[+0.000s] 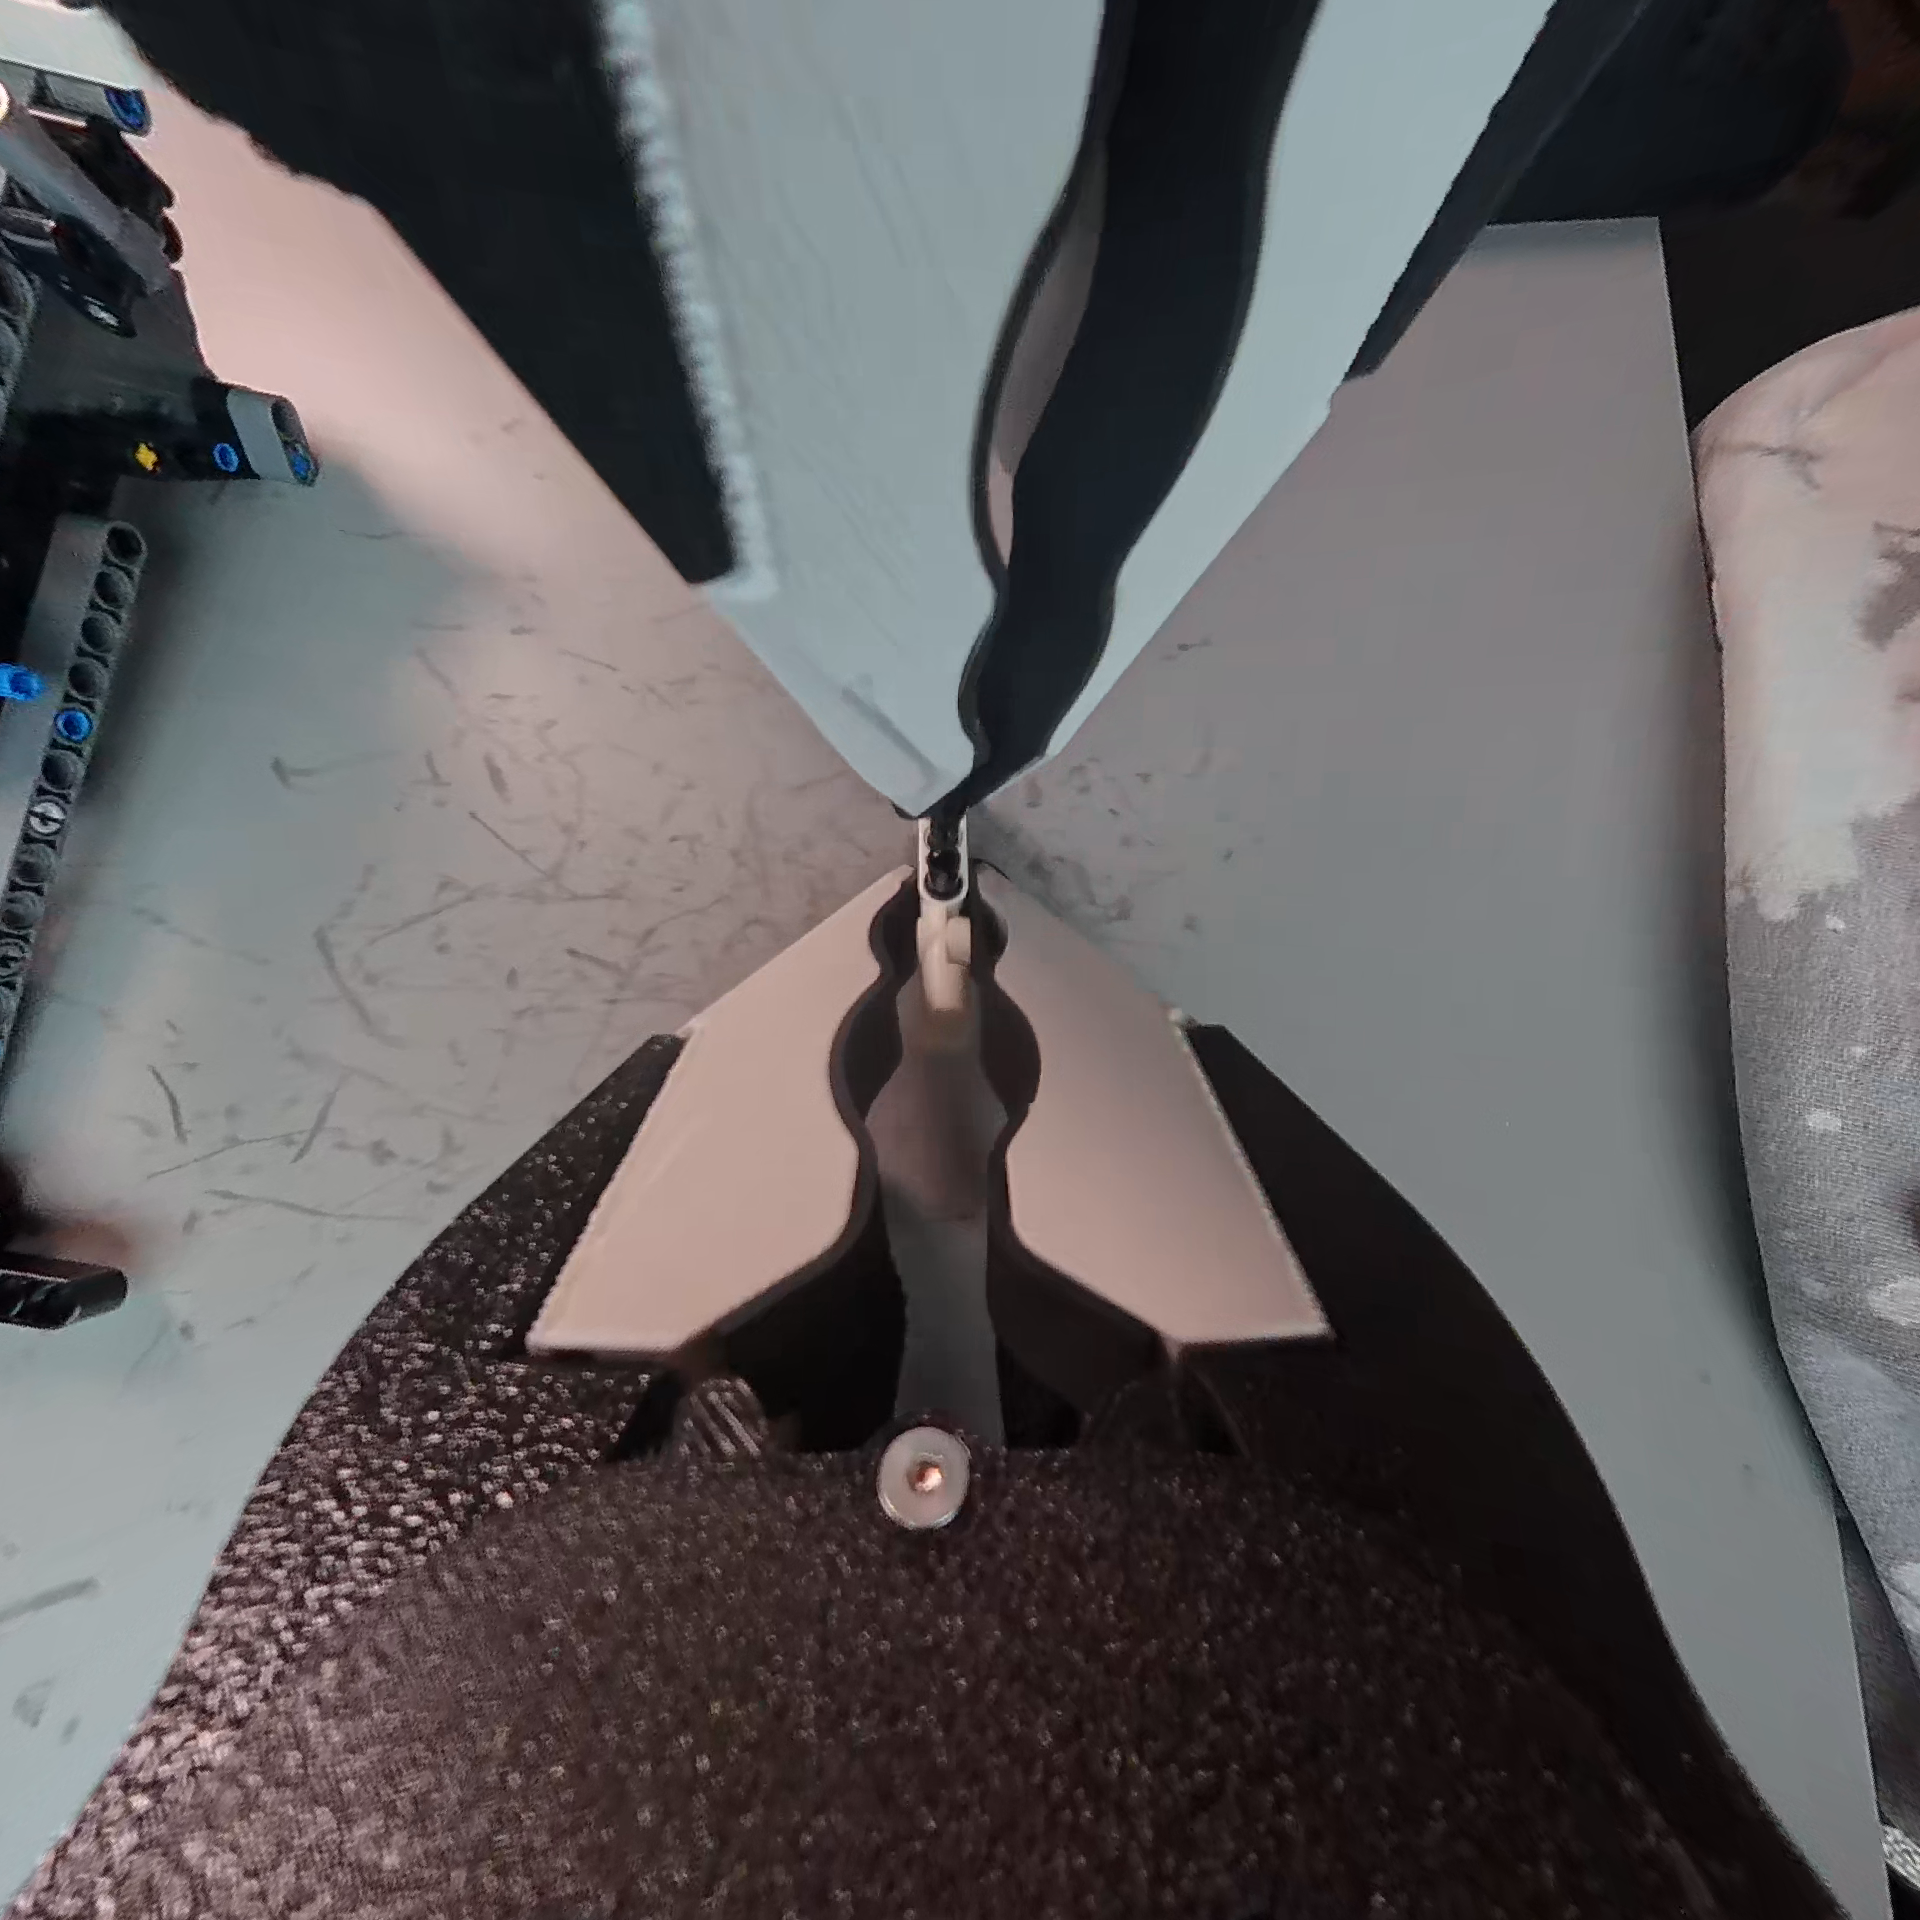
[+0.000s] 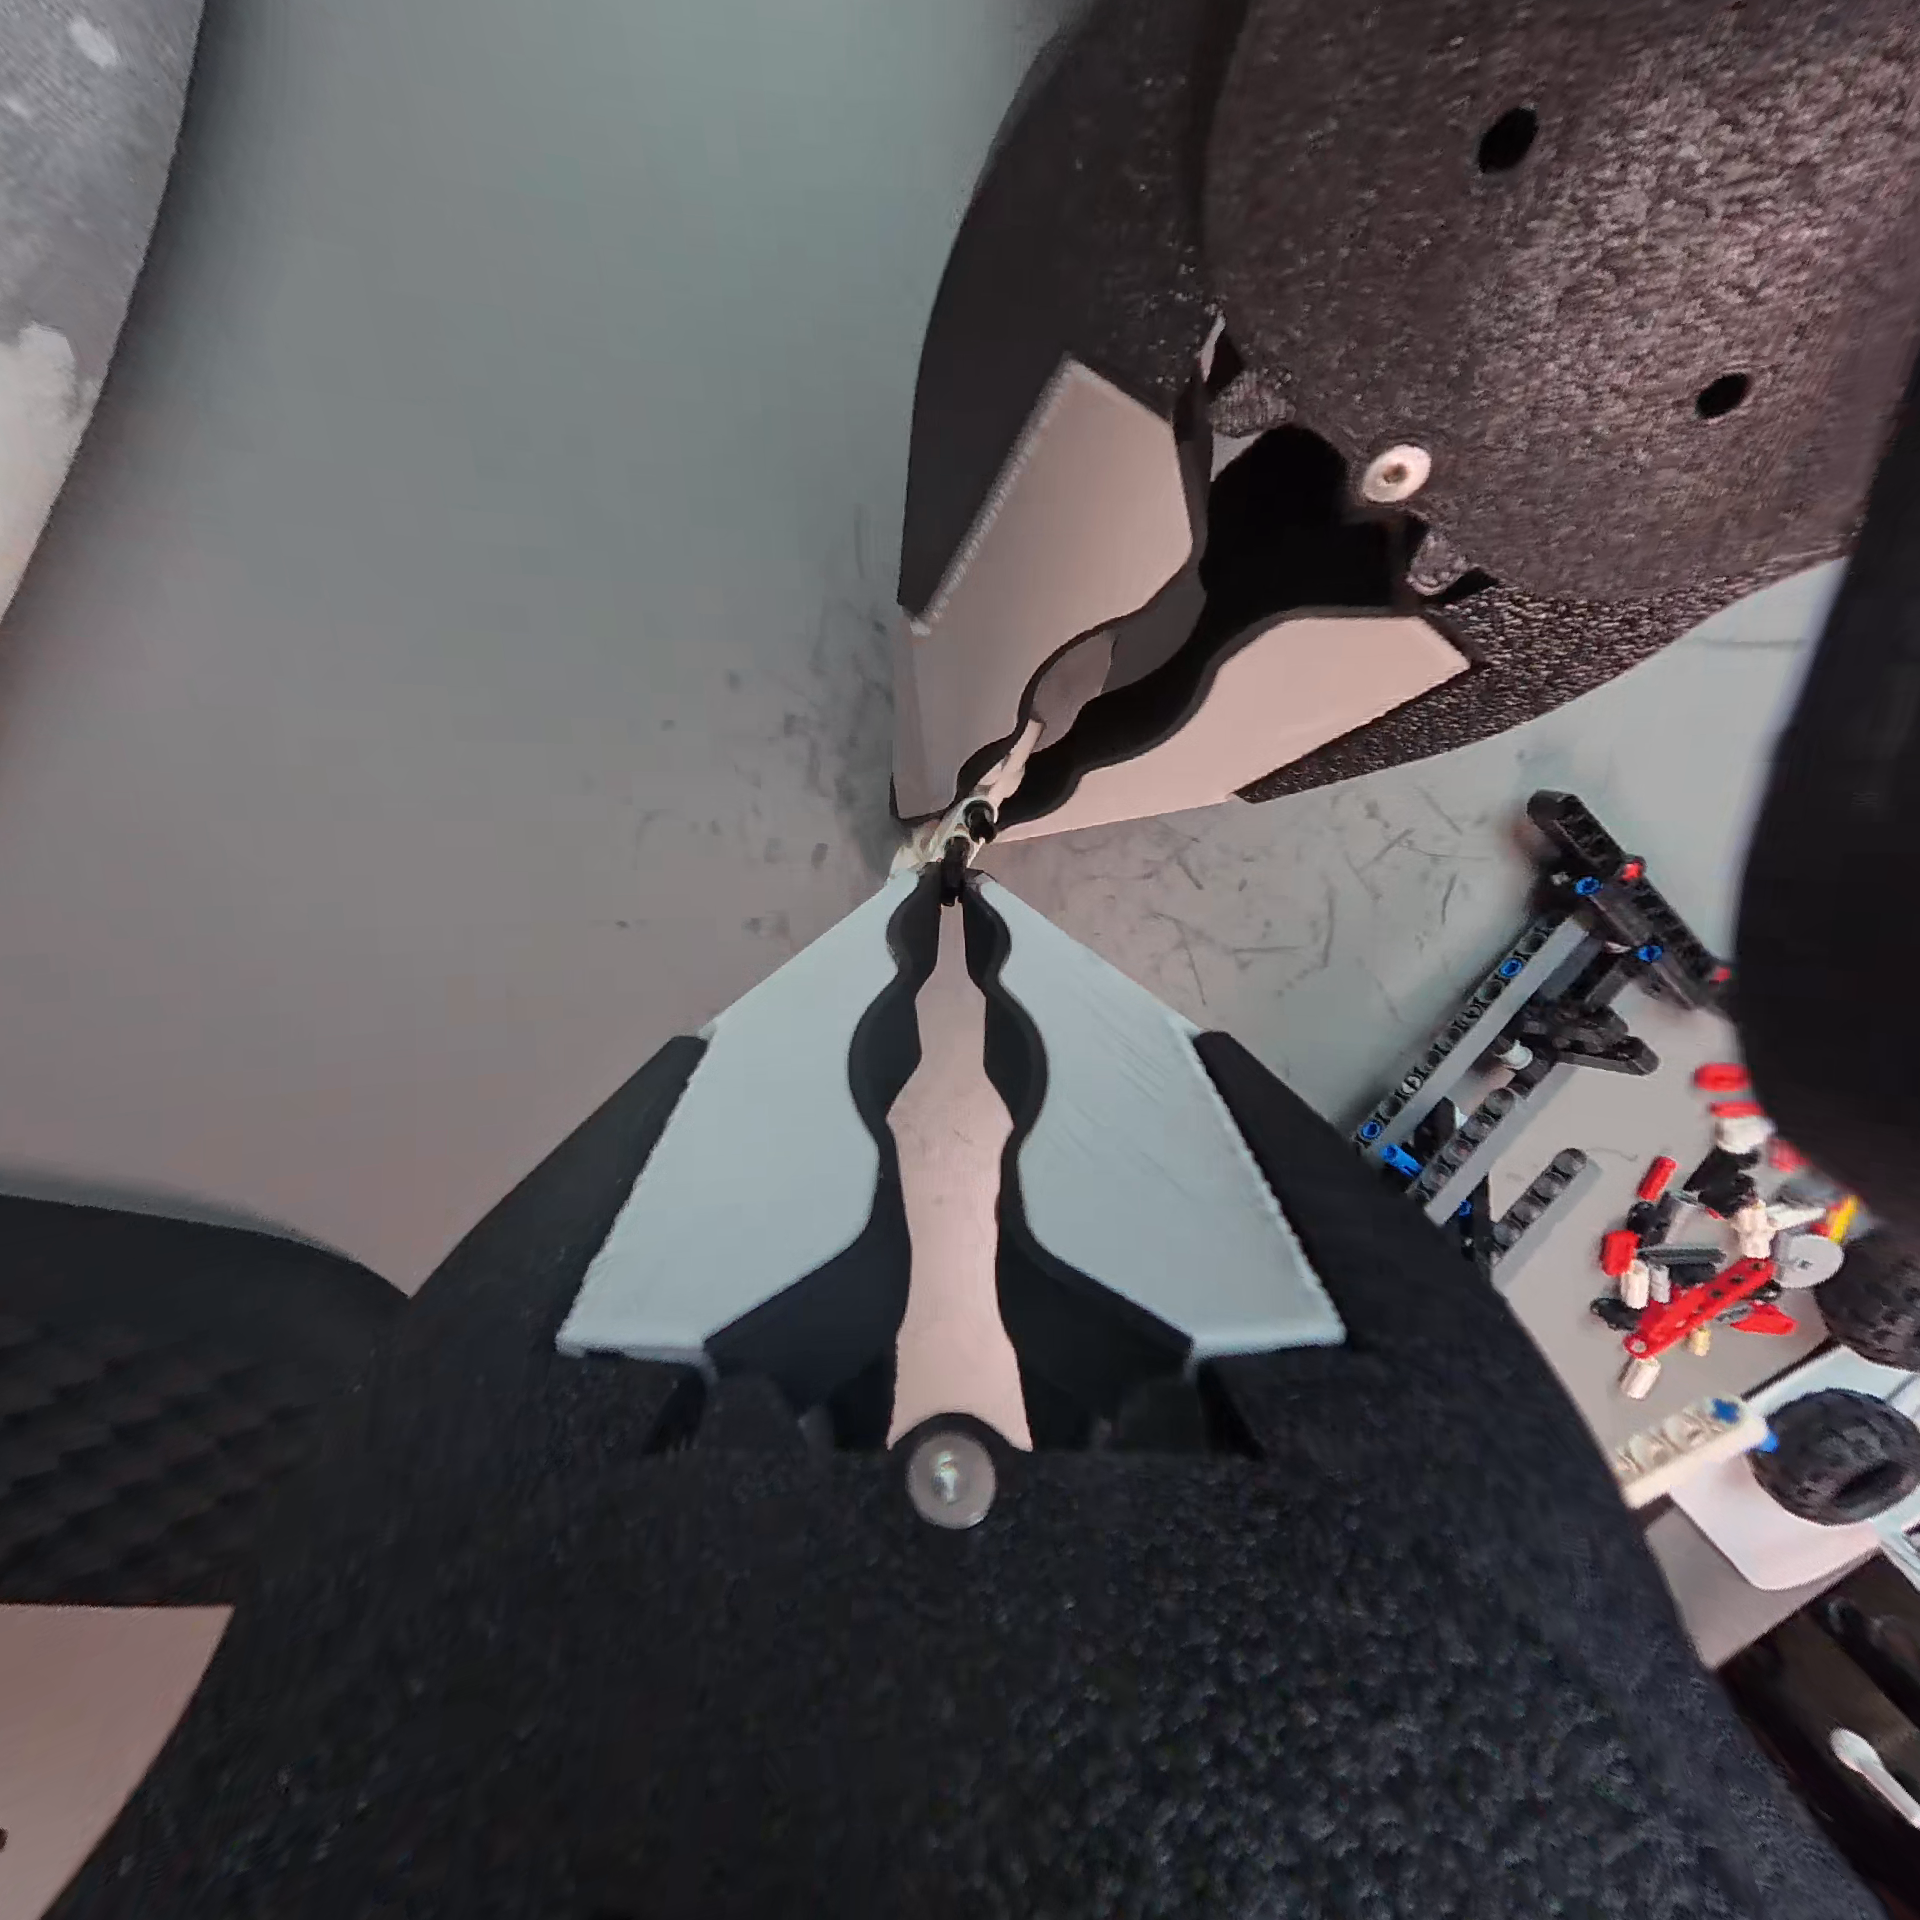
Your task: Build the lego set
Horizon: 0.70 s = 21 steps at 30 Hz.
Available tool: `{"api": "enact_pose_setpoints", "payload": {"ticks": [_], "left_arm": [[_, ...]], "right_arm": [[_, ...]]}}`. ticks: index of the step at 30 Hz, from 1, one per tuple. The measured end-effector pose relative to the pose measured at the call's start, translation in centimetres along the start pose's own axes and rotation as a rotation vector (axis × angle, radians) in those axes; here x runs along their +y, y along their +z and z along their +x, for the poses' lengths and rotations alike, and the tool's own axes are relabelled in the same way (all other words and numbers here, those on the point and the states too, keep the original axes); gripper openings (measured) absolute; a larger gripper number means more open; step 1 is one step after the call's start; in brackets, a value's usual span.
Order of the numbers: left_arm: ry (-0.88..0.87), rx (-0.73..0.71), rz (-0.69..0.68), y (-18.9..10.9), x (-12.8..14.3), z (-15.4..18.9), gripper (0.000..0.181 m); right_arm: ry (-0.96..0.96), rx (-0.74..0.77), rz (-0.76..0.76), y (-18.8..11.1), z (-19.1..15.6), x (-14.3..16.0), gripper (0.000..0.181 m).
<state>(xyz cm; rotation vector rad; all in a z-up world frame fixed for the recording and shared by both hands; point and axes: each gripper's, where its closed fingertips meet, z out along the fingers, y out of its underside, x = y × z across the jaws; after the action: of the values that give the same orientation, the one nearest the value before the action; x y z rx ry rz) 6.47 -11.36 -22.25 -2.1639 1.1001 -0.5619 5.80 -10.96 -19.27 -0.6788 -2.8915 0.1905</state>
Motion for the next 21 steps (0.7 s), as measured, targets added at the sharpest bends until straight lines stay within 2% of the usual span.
{"api": "enact_pose_setpoints", "payload": {"ticks": [1,8,16,21], "left_arm": [[0.003,0.002,0.001,0.0,0.0,0.1,0.007],[0.021,0.006,0.031,-0.2,0.0,0.5,0.007],[0.025,0.019,-0.049,-0.1,-0.4,0.4,0.006],[0.059,0.003,-0.107,0.5,-0.8,0.8,0.006]], "right_arm": [[-0.01,0.002,-0.008,0.0,-0.1,0.1,0.004],[-0.009,0.04,0.0,0.0,-0.5,0.2,0.004],[-0.116,0.109,-0.093,-0.4,-0.4,0.3,0.003],[-0.106,0.036,-0.115,0.0,-1.4,0.7,0.003]]}}
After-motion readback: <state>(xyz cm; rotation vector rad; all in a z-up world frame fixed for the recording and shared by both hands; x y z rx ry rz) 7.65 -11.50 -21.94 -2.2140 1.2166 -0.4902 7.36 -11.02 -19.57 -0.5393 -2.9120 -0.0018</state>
